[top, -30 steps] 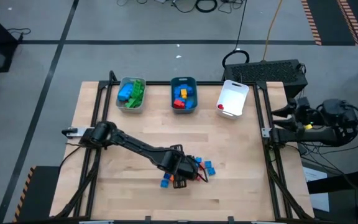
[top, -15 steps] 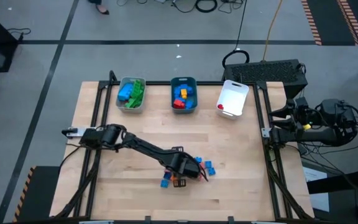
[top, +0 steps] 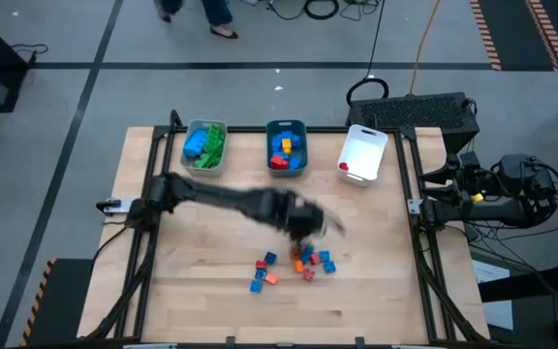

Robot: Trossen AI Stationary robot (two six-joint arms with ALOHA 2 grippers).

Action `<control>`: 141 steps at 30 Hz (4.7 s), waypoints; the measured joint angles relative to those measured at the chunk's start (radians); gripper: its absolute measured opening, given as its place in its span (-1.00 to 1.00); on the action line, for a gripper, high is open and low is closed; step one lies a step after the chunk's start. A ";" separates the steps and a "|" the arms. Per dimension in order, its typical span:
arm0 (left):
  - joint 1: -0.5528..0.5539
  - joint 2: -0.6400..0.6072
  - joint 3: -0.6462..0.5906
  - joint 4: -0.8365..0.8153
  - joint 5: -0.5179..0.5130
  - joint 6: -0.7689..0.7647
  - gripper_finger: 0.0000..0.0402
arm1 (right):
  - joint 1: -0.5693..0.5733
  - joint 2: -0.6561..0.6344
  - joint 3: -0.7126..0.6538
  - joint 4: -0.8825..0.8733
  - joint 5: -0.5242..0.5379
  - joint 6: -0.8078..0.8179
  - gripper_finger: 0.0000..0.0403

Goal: Sort blocks by size
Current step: Put the small orange 4 stud game piece into the white bin, then put the small blue 4 stud game piece into the white bin

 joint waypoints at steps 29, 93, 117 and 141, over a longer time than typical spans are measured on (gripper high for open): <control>0.363 0.281 0.069 1.063 -0.041 0.076 -0.51 | 0.000 0.000 0.000 0.002 0.032 -0.009 0.18; -0.114 0.405 0.335 0.065 0.016 0.339 0.31 | 0.000 0.000 0.000 0.002 0.027 -0.004 0.18; -0.035 0.450 0.336 0.055 0.174 0.312 0.31 | 0.000 0.000 0.000 0.001 0.026 -0.029 0.18; -0.009 0.465 0.341 0.091 0.108 0.331 -0.28 | 0.000 0.000 0.000 0.001 0.032 -0.037 0.18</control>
